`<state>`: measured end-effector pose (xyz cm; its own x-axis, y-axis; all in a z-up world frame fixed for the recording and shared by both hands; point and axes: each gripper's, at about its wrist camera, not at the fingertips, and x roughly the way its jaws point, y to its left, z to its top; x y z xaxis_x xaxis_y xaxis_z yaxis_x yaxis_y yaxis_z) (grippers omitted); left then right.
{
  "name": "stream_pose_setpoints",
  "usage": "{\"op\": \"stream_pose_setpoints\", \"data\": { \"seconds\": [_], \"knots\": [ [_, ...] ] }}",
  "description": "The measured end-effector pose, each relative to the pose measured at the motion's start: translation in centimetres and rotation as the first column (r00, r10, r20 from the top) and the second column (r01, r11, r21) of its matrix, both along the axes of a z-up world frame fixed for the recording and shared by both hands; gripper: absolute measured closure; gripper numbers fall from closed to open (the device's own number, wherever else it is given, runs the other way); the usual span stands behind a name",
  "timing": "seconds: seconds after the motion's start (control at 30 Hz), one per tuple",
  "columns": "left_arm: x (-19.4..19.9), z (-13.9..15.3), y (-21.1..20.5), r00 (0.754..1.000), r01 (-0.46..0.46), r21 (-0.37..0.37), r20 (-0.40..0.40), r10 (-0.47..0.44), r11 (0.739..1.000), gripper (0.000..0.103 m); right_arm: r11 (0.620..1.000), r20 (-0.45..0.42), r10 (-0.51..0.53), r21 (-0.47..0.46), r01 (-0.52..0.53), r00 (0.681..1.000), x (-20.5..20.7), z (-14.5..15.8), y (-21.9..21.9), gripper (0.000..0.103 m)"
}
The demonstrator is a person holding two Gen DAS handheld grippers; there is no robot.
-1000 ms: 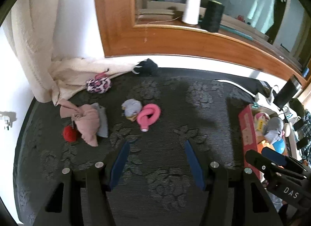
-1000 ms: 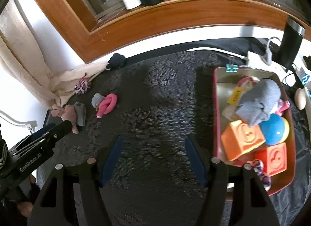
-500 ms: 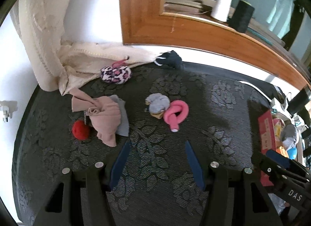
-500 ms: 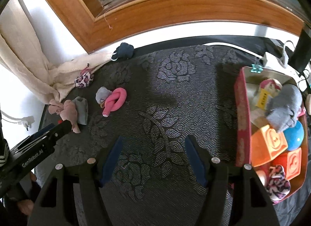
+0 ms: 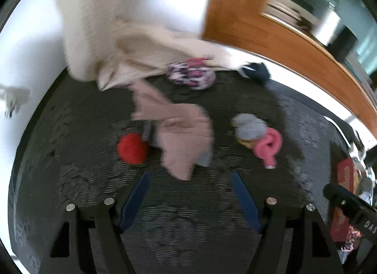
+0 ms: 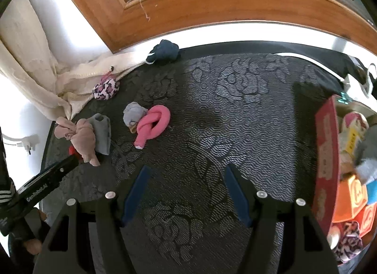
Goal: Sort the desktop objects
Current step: 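Grasp the pink cloth with left gripper while right grasps the pink foam knot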
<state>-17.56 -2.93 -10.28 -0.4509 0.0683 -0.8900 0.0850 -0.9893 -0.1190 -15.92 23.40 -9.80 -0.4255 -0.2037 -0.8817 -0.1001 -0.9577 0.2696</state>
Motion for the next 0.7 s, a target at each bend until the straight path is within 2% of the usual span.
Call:
{"op": "stream_pose_setpoints", "data": {
  "seconds": [0.13,0.33,0.57,0.7],
  "knots": [
    [-0.2,-1.2,-2.9,0.998,-0.06,-0.008,0.011,0.061,0.998,0.028,1.0,0.015,0.029,0.002,-0.029,0.999,-1.3,-0.9,-1.4,0.032],
    [-0.2,-1.6,-4.9,0.995,-0.102,0.018,-0.001,0.102,0.995,0.028,0.996,0.015,0.089,0.009,-0.089,0.996,-3.3,-1.5,-4.0,0.032],
    [-1.1,-1.5,-3.6,0.998,-0.056,0.143,-0.029,0.061,0.988,0.028,0.994,0.021,0.104,0.014,-0.105,0.994,-4.8,-2.2,-5.0,0.032],
    [-2.6,-2.5,-1.5,0.999,-0.016,0.158,-0.029,0.021,0.987,0.028,0.996,0.043,0.081,0.02,-0.082,0.996,-5.2,-3.2,-4.2,0.032]
  ]
}}
